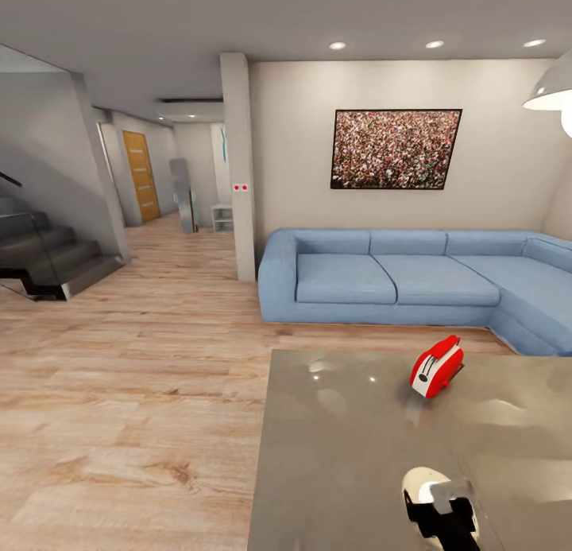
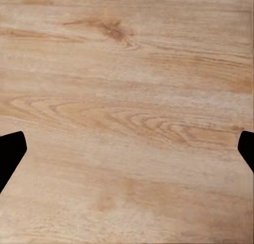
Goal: Turn on the radio receiver that's on the table in the living room.
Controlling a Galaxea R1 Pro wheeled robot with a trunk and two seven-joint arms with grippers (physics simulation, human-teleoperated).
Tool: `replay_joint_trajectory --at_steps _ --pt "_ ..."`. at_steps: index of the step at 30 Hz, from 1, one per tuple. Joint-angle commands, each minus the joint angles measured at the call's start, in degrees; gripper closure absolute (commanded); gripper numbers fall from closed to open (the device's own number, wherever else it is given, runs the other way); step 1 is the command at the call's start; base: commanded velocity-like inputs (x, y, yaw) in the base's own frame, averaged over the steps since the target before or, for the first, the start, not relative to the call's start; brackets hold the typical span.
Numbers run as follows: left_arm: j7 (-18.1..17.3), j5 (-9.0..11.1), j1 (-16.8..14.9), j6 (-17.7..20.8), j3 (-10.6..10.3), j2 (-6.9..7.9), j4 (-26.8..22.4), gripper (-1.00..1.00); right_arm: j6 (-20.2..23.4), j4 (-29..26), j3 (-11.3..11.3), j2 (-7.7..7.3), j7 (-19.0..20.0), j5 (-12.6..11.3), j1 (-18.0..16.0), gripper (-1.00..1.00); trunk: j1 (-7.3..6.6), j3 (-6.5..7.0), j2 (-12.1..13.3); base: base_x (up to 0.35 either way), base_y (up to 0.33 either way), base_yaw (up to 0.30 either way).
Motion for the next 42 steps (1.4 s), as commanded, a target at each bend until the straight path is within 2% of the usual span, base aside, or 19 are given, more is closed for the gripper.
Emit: replay_joint_trajectory --at_steps 1,4,5,6,7,9,10,13,16,19,22,23,25,27,32,34,42 --pt "0.1 -0.1 0.0 0.2 0.0 0.12 -1.9 -1.00 0.2 -1.8 0.0 0.03 0.0 -0.1 -0.8 -1.00 0.00 0.00 0.0 0.000 0.000 0.000" --pt "0.3 -0.2 0.0 0.3 0.0 0.32 -4.5 -1.00 2.4 -3.7 -0.1 0.14 0.0 -0.2 -4.2 -1.00 0.00 0.00 0.0 0.000 0.000 0.000" --pt "0.4 -0.2 -0.1 0.4 0.1 0.40 -5.1 -1.00 4.9 -4.2 -0.1 0.18 0.0 -0.4 -6.7 -1.00 0.00 0.00 0.0 0.000 0.000 0.000" --pt "0.5 -0.2 -0.1 0.4 0.1 0.52 -5.6 -1.00 8.4 -4.4 -0.1 0.21 0.2 -0.7 -9.2 -1.00 0.00 0.00 0.0 0.000 0.000 0.000" --pt "0.5 0.0 -0.2 0.5 0.5 1.80 -6.6 -1.00 18.6 -4.8 -0.2 0.24 0.4 -2.9 -16.0 -1.00 0.00 0.00 0.0 0.000 0.000 0.000" --pt "0.5 0.0 -0.4 0.6 0.9 2.38 -6.7 -1.00 20.7 -4.9 -0.2 0.25 0.4 -3.8 -17.6 -1.00 0.00 0.00 0.0 0.000 0.000 0.000" --pt "0.4 0.1 -1.0 1.5 2.1 3.21 -6.8 -1.00 22.5 -5.0 -0.3 0.17 0.2 -4.6 -19.5 -1.00 0.00 0.00 0.0 0.000 0.000 0.000" --pt "0.0 0.2 -2.1 5.0 4.1 3.93 -6.8 -1.00 24.1 -5.1 -0.5 -0.16 0.1 -5.4 -21.5 -1.00 0.00 0.00 0.0 0.000 0.000 0.000" --pt "-0.1 0.3 -2.3 5.7 4.4 3.80 -6.8 -1.00 24.7 -5.1 -0.6 -0.23 0.1 -5.7 -21.9 -1.00 0.00 0.00 0.0 0.000 0.000 0.000" --pt "-0.1 0.3 -2.4 6.0 4.6 3.52 -6.7 -1.00 27.6 -5.1 -0.7 -0.26 0.1 -5.9 -22.0 -1.00 0.00 0.00 0.0 0.000 0.000 0.000" --pt "-0.1 0.3 -2.4 6.2 4.6 3.52 -6.6 -1.00 30.5 -5.1 -0.7 -0.27 0.1 -7.7 -22.1 -1.00 0.00 0.00 0.0 0.143 0.000 0.000" --pt "-0.1 0.2 -2.4 6.3 4.7 3.59 -6.6 -1.00 31.3 -5.1 -0.7 -0.27 0.0 -9.1 -22.1 -1.00 0.00 0.00 0.0 0.281 0.005 0.000" --pt "-0.1 0.2 -2.4 6.3 4.7 3.60 -6.6 -1.00 31.4 -5.1 -0.9 -0.30 0.0 -9.4 -22.1 -1.00 0.00 0.00 0.0 0.294 0.023 0.000" --pt "-0.1 0.2 -2.4 6.4 4.7 3.62 -6.5 -1.00 31.5 -5.1 -2.2 -0.30 -0.1 -9.7 -22.1 -1.00 0.00 0.00 0.0 0.309 0.065 0.000" --pt "-0.1 0.2 -2.4 6.3 4.7 3.70 -6.5 -1.00 31.3 -5.1 -9.0 -0.28 0.0 -9.6 -22.1 -1.00 0.00 0.00 0.0 0.320 0.102 0.000" --pt "-0.1 0.2 -2.4 6.3 4.7 3.72 -6.5 -1.00 31.1 -5.1 -10.2 -0.28 -0.1 -9.4 -22.1 -1.00 0.00 0.00 0.0 0.324 0.118 0.000" --pt "-0.1 0.2 -2.4 5.8 4.7 3.48 -6.5 -1.00 31.6 -5.3 -10.7 -0.62 -0.2 -9.1 -22.1 -1.00 0.00 0.00 0.0 0.152 0.052 0.000"
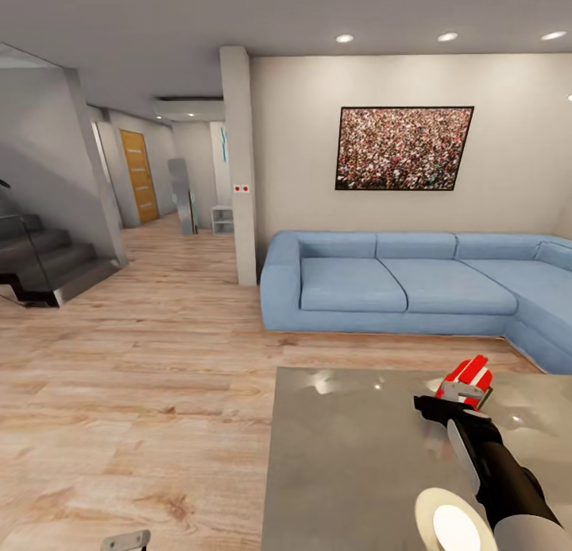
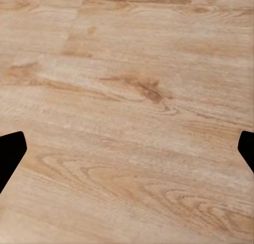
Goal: Turn on the radio receiver that's on the table in the living room.
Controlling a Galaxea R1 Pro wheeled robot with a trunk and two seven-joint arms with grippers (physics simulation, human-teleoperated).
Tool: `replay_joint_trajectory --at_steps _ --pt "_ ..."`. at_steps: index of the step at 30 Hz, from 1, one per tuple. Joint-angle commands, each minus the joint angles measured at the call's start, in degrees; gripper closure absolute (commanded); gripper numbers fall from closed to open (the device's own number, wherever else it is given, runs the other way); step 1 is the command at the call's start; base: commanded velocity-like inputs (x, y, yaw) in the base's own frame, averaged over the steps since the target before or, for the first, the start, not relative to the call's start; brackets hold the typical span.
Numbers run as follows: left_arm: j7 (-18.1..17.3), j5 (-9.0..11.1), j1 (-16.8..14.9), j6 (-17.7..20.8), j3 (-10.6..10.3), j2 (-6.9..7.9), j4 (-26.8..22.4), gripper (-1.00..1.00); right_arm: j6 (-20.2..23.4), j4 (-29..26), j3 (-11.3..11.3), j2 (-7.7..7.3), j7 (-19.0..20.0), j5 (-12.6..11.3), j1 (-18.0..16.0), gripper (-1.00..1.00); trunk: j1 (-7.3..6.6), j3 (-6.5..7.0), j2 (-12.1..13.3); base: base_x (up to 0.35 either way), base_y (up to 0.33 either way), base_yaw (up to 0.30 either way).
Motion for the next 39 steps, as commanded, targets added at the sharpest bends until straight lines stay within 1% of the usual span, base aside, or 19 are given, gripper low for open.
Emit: replay_joint_trajectory --at_steps 1,9,31,39 --pt "0.0 0.0 0.0 -0.1 0.0 -0.07 0.0 -1.00 0.0 0.0 0.0 -0.03 0.0 0.0 0.0 -1.00 0.00 0.00 0.0 0.016 0.005 0.000" --pt "0.1 -0.1 0.0 -1.2 -0.1 -0.06 0.1 -1.00 -0.3 -0.1 -0.1 -0.09 0.0 0.0 0.0 -1.00 0.00 0.00 0.0 0.004 0.001 0.000" --pt "0.3 -0.1 0.0 -1.3 0.0 -0.02 0.3 -1.00 -0.8 -0.1 0.0 -0.09 0.1 0.1 0.0 -1.00 0.00 0.00 0.0 0.000 0.000 -0.002" --pt "0.3 -0.1 0.0 -1.3 0.0 0.02 0.3 -1.00 -1.2 -0.1 -0.1 -0.09 0.0 0.0 0.0 -1.00 0.00 0.00 0.0 0.000 0.000 -0.205"
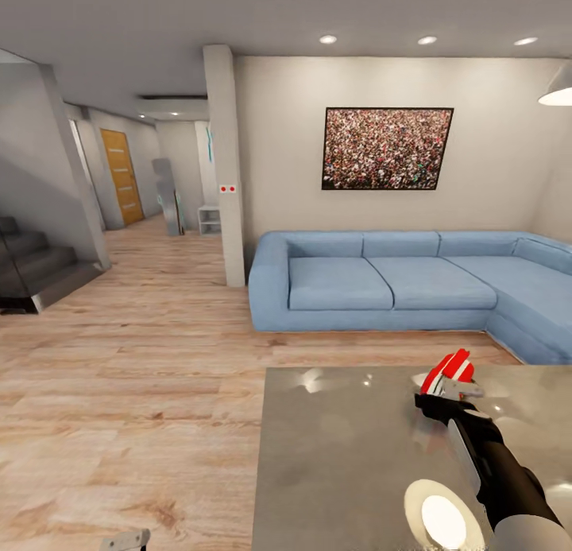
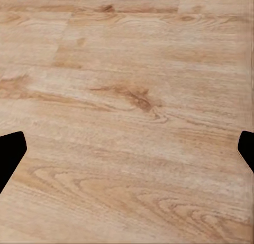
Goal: Turn on the radio receiver that's on the table in the living room.
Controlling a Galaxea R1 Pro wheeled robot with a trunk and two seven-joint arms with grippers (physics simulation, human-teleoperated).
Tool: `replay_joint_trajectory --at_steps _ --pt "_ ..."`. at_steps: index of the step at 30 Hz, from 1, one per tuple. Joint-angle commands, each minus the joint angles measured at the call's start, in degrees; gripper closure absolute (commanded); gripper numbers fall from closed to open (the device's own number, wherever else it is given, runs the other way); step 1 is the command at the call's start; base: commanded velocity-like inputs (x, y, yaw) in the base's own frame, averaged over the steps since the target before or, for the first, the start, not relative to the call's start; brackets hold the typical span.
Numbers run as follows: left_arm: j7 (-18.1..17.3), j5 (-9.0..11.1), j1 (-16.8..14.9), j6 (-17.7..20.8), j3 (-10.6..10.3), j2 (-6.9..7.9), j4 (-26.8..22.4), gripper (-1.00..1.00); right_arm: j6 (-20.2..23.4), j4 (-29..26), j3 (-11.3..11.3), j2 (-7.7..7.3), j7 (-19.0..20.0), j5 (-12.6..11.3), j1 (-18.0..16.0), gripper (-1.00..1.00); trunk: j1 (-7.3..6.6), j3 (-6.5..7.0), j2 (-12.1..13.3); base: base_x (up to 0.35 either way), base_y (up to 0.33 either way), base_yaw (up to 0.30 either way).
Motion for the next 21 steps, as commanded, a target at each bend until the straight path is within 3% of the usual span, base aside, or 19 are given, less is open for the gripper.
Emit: replay_joint_trajectory --at_steps 1,12,21 --pt "0.0 0.0 0.0 0.0 0.0 0.01 0.0 -1.00 0.0 0.0 0.0 0.00 0.0 0.0 0.0 -1.00 0.00 0.00 0.0 0.000 0.000 -0.263" --pt "0.0 0.0 0.0 0.0 0.0 0.05 0.0 -1.00 0.0 0.0 0.0 0.00 0.0 0.0 0.0 -1.00 0.00 0.00 0.0 0.000 0.000 -0.260" --pt "0.0 0.0 0.0 0.0 0.0 0.04 0.0 -1.00 0.0 0.0 0.0 0.00 0.0 0.0 0.0 -1.00 0.00 0.00 0.0 0.000 0.000 -0.044"
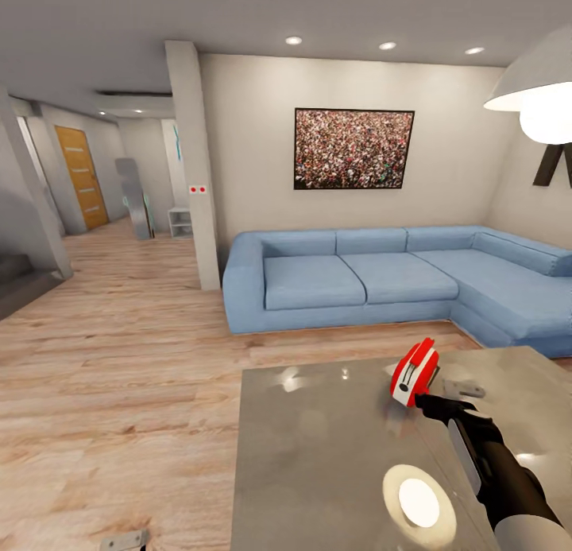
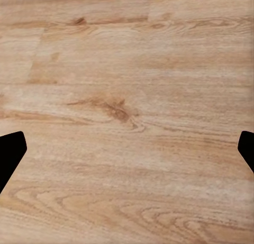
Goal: Turn on the radio receiver that's on the table in the living room.
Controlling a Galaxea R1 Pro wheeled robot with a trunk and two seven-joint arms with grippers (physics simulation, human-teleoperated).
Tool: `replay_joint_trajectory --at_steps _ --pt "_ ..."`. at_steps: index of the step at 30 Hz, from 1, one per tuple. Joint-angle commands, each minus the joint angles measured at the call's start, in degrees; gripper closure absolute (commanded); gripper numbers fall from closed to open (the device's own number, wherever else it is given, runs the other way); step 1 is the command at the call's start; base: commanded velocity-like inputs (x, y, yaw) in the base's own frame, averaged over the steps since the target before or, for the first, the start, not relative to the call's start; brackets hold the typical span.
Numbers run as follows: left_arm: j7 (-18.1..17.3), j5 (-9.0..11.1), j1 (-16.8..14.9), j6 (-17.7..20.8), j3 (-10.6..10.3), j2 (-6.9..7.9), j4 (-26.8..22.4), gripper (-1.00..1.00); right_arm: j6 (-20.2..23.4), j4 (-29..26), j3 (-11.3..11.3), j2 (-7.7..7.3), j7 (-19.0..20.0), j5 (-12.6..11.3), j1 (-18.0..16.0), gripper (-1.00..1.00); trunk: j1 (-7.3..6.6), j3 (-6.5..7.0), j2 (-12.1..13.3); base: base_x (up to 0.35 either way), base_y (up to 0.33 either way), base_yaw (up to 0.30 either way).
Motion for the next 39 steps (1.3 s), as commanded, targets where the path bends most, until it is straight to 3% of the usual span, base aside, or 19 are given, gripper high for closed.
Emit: replay_joint_trajectory --at_steps 1,11,26,39 --pt "0.0 0.0 0.0 0.0 0.0 0.00 0.0 -1.00 0.0 0.0 0.0 0.00 0.0 0.0 0.0 -1.00 0.00 0.00 0.0 0.000 0.000 -0.003" --pt "0.0 0.0 0.0 0.0 0.0 0.00 0.0 -1.00 -3.2 0.0 0.4 0.00 0.3 0.0 0.0 -1.00 0.00 0.00 0.0 0.000 0.000 -0.001" --pt "0.0 0.0 0.0 0.0 0.0 0.00 0.1 -1.00 -3.6 -0.1 0.3 0.01 0.6 -0.1 0.0 -1.00 0.00 0.00 0.0 0.000 0.000 -0.008" --pt "0.0 0.0 0.0 0.0 0.1 0.03 0.1 -1.00 -3.5 -0.1 0.2 0.00 0.4 -0.1 0.0 -1.00 0.00 0.00 0.0 0.000 0.000 -0.239"
